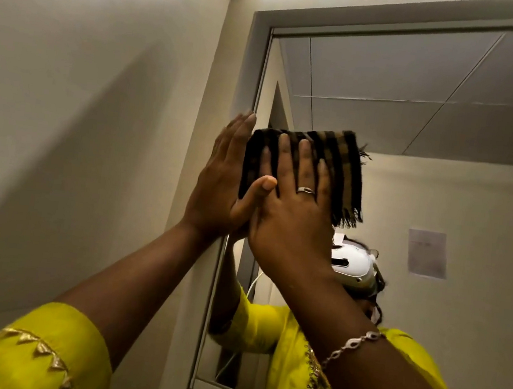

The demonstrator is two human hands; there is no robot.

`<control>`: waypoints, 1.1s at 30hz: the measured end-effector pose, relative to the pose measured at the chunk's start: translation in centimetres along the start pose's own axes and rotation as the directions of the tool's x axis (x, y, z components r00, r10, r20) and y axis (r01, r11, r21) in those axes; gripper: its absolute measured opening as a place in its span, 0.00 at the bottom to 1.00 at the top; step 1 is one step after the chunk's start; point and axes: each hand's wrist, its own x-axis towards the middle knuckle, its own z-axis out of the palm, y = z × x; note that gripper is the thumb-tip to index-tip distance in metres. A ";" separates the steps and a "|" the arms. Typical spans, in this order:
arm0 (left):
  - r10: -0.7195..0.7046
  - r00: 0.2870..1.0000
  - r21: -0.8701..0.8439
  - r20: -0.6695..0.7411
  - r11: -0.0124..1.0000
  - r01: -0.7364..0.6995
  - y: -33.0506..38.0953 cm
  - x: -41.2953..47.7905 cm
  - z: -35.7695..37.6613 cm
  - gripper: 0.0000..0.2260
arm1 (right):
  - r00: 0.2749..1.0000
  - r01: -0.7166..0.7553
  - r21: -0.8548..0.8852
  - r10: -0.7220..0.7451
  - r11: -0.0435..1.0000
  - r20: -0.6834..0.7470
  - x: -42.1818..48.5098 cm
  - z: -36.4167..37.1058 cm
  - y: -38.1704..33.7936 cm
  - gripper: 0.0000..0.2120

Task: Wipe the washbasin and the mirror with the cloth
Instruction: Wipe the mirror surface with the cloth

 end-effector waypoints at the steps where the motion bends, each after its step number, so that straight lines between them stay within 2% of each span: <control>1: 0.002 1.000 -0.006 0.003 1.000 -0.002 0.0 0.0 0.0 0.40 | 0.999 0.023 0.004 -0.023 1.000 0.023 0.1 0.1 -0.3 0.31; 8: -0.026 0.999 0.003 0.035 1.000 0.026 0.0 0.0 -0.1 0.41 | 0.997 0.051 0.023 -0.052 0.998 0.053 0.2 0.3 -0.8 0.32; 13: -0.066 0.997 -0.038 0.043 0.997 0.067 0.2 -0.6 -0.4 0.41 | 0.999 0.047 -0.001 -0.047 0.999 0.008 -0.4 0.3 -1.3 0.31; 20: -0.144 0.988 -0.093 0.050 0.985 0.148 1.5 -4.4 -0.5 0.37 | 0.995 0.066 -0.091 -0.058 0.994 0.085 -0.6 0.5 -1.3 0.33; 24: -0.167 0.985 0.008 0.049 0.986 0.167 2.3 -5.9 -0.2 0.36 | 0.998 0.047 -0.081 -0.044 0.996 0.040 -1.1 0.6 -1.2 0.30; 33: -0.101 0.986 0.215 0.130 0.974 0.071 2.4 -6.7 -0.3 0.38 | 0.998 0.062 0.053 -0.063 0.997 0.010 -2.8 -0.1 1.0 0.27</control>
